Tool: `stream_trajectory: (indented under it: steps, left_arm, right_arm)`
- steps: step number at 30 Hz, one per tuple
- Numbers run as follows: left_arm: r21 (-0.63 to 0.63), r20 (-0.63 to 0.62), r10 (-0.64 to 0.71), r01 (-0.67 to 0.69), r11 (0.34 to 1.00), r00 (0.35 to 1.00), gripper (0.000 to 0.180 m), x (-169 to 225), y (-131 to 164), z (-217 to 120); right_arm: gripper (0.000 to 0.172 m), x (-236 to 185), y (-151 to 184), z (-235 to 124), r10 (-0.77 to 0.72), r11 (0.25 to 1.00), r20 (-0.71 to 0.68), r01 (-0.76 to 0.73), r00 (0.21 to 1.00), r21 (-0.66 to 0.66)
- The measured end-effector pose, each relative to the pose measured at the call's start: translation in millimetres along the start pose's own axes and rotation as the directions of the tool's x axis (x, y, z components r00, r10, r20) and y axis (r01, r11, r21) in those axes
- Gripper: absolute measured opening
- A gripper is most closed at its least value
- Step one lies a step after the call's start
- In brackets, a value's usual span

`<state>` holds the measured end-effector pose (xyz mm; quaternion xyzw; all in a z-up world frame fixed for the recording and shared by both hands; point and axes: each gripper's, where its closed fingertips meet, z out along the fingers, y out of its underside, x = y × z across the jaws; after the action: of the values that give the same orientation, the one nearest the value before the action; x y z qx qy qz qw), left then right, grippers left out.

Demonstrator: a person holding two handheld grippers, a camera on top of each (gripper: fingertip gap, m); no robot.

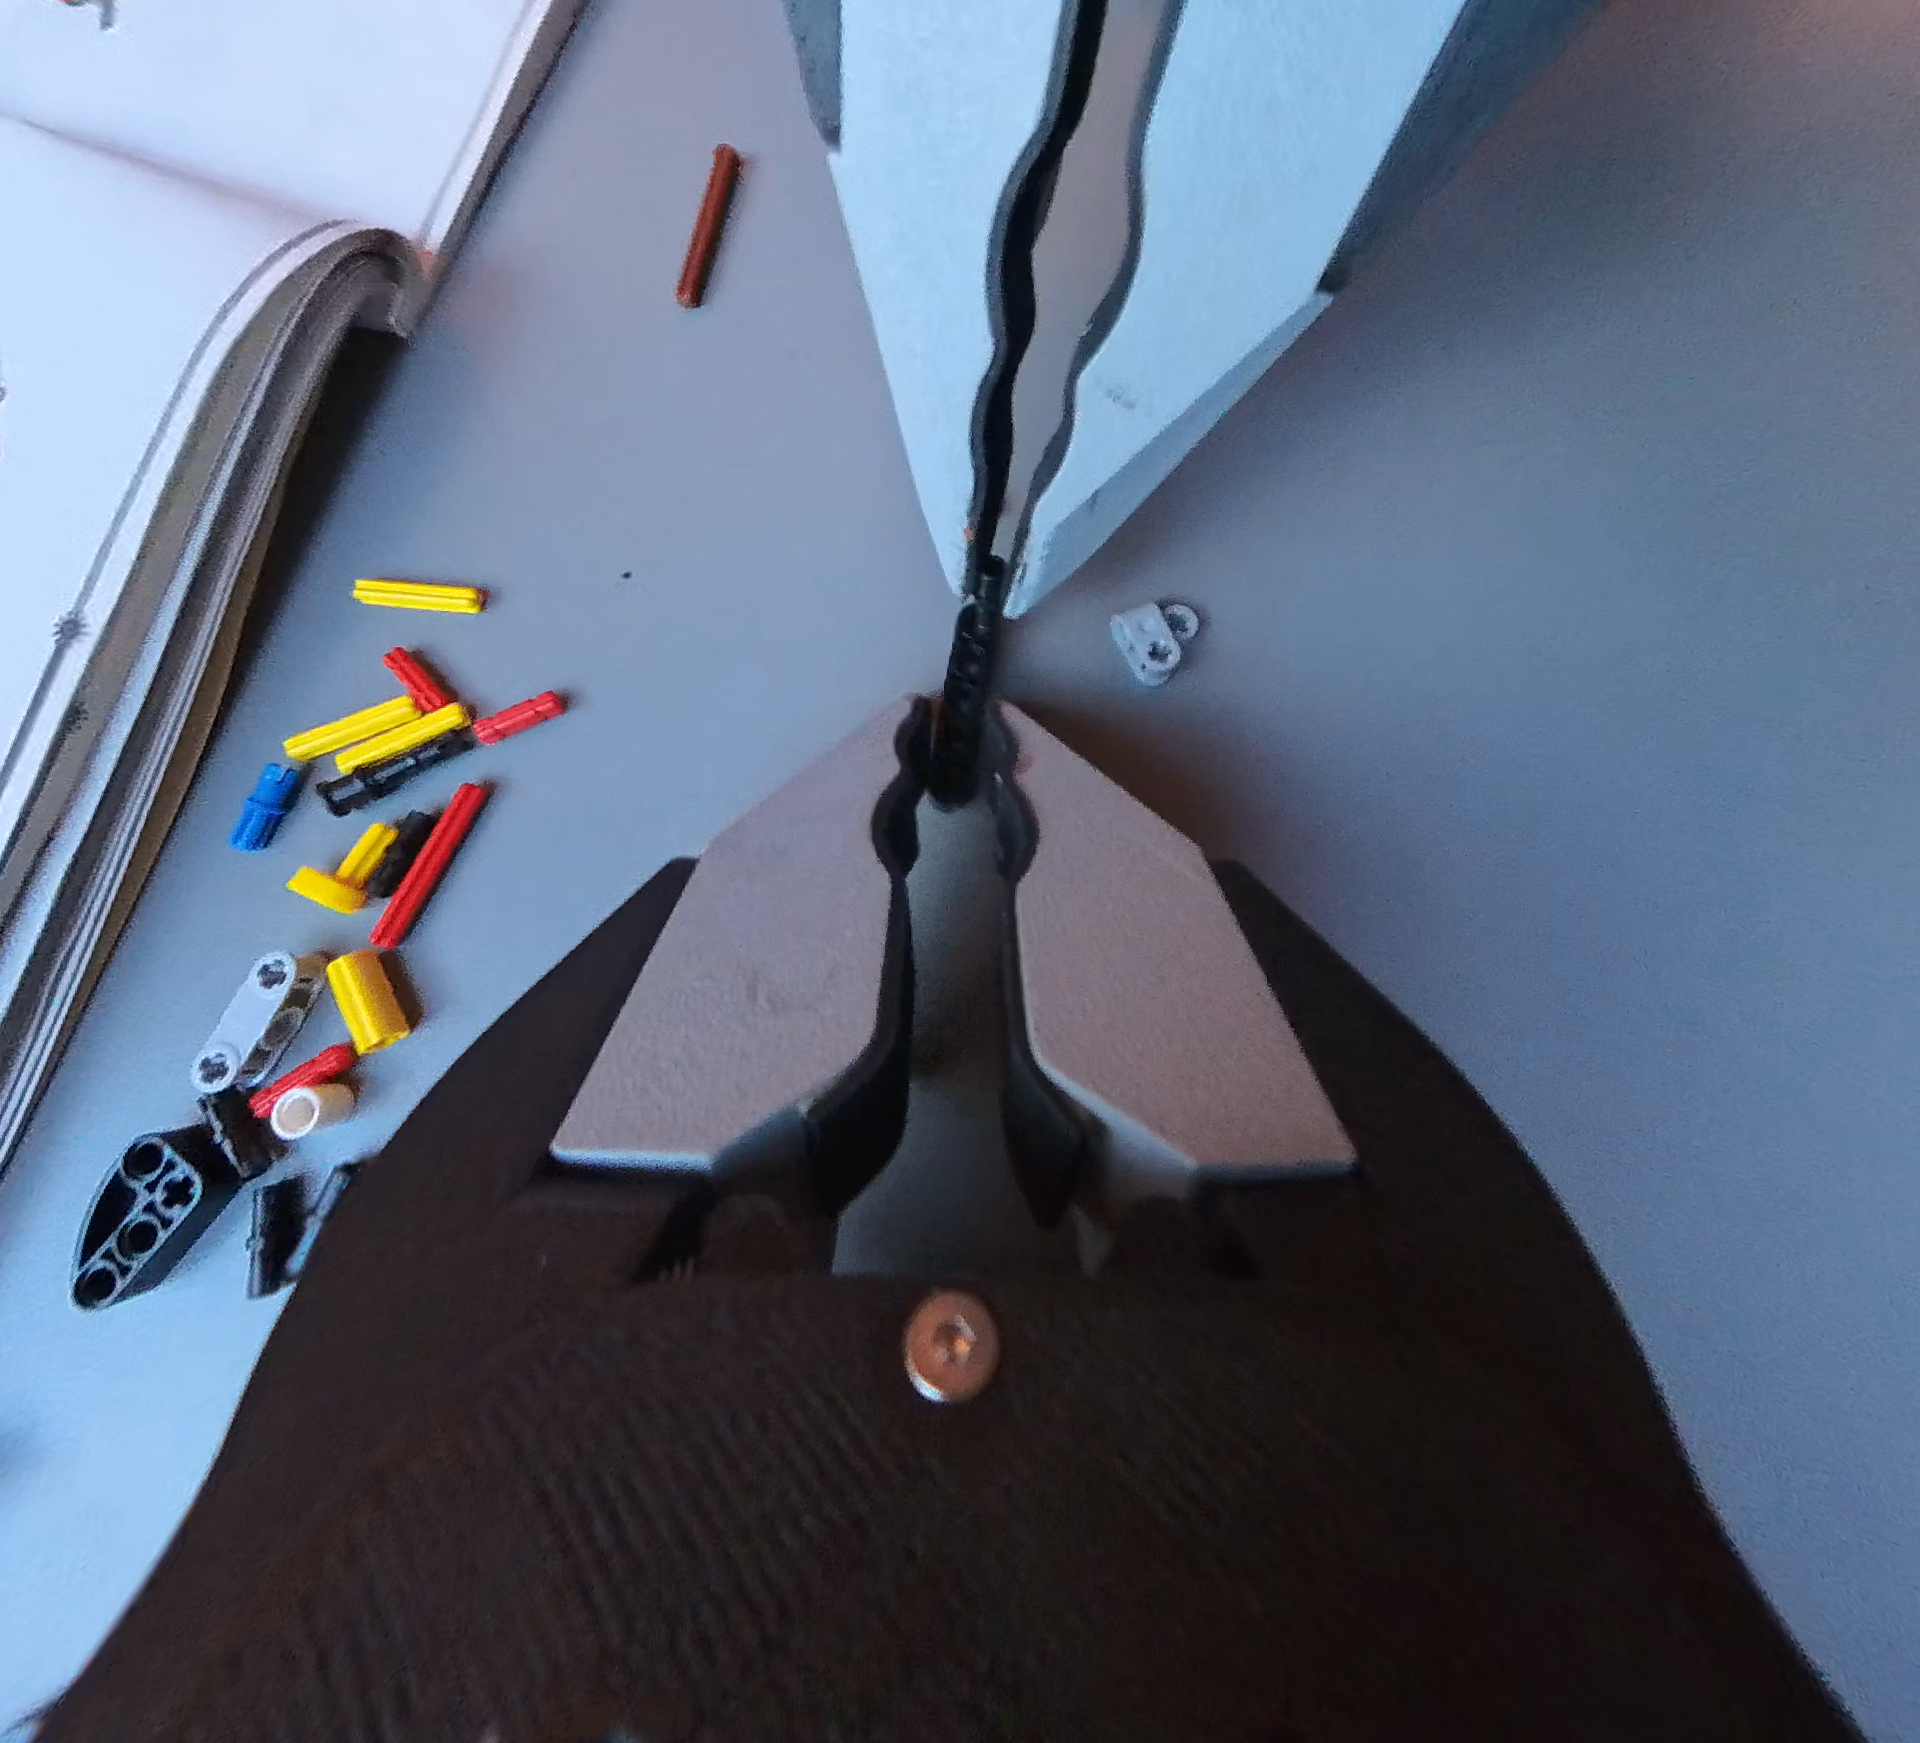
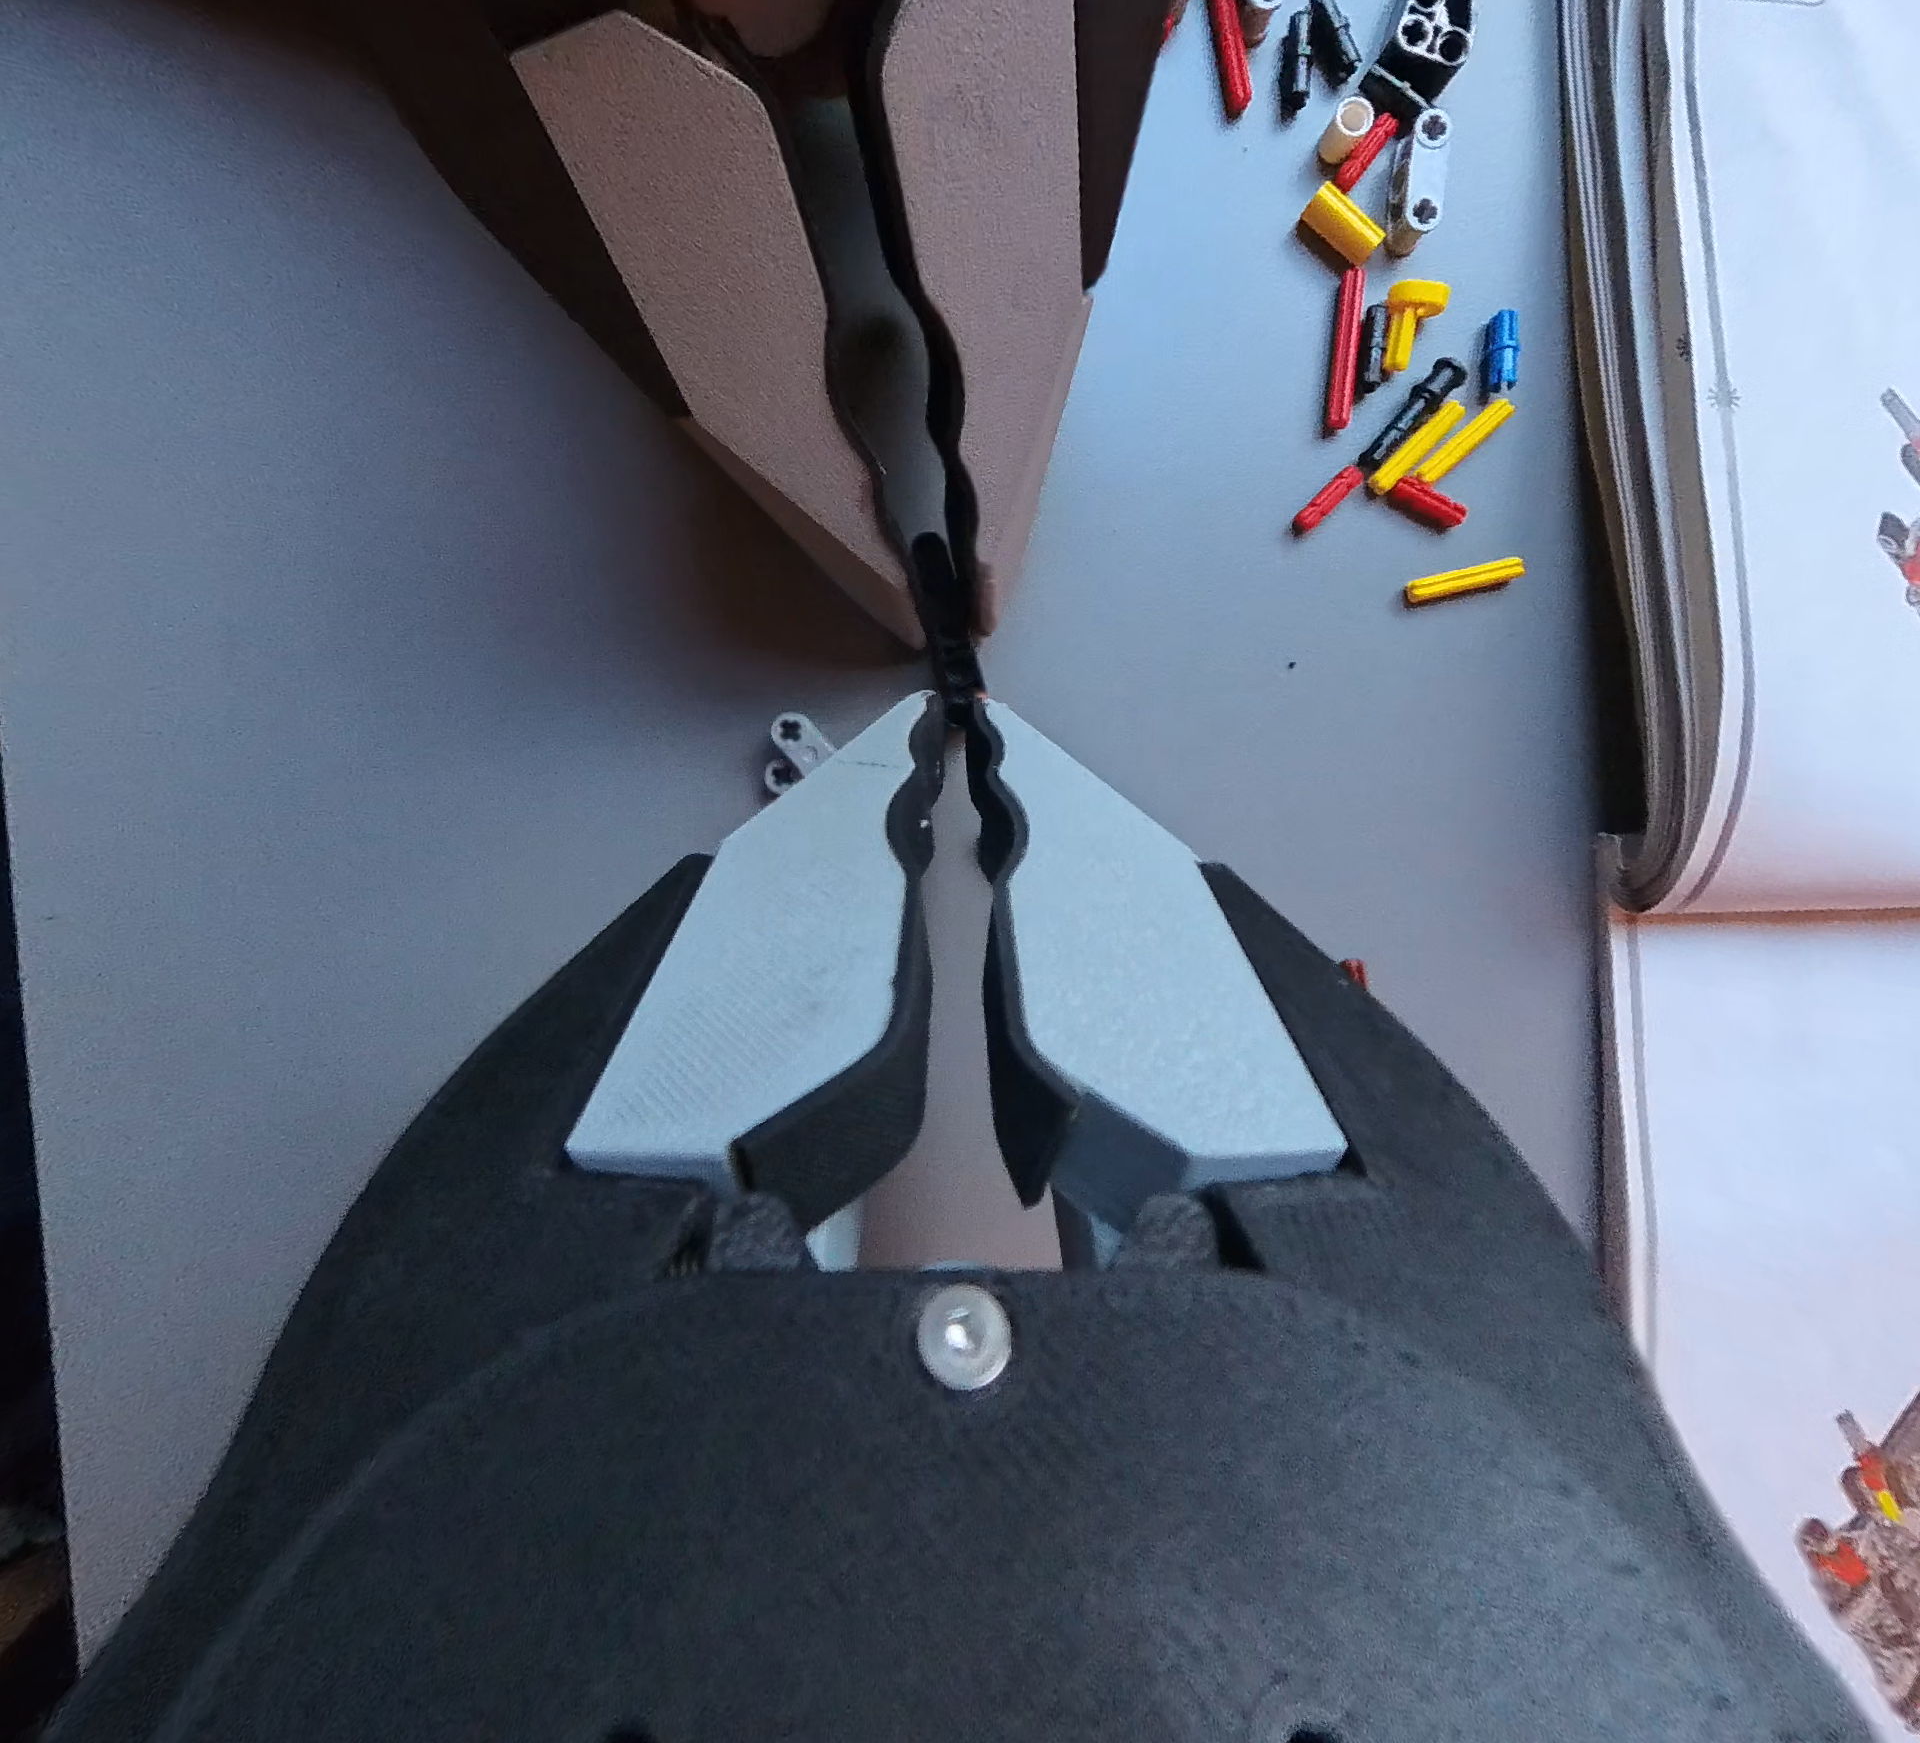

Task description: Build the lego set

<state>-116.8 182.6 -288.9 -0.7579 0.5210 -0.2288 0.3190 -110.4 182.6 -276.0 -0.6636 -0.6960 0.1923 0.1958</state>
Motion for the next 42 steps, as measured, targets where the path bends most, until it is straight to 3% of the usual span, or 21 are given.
stream_trajectory:
  steps: [15,29,37,40,42]
  left_arm:
    - [-0.001,-0.014,0.000,0.000,1.000,1.000,0.006,1.4,-0.7,1.3]
    - [-0.001,-0.015,-0.004,0.004,1.000,1.000,0.006,1.2,-0.9,1.5]
    - [-0.002,-0.015,-0.006,0.006,1.000,1.000,0.006,1.1,-0.9,1.6]
    - [-0.002,-0.019,-0.005,0.005,1.000,1.000,0.006,1.7,-0.9,1.6]
    - [-0.002,-0.018,-0.004,0.004,1.000,1.000,0.006,1.6,-0.8,1.7]
  right_arm:
    - [0.001,3.3,2.7,2.1,-0.108,0.991,-0.016,0.107,0.994,-0.080]
    - [0.002,3.1,4.7,3.4,-0.159,0.974,0.122,0.176,0.980,-0.141]
    - [0.002,2.7,4.4,3.9,-0.014,0.997,0.162,0.026,0.987,-0.069]
    - [0.002,1.2,5.4,3.4,0.159,0.987,0.231,-0.161,0.960,-0.011]
    - [0.002,1.7,5.5,3.5,0.127,0.991,0.200,-0.134,0.972,0.022]
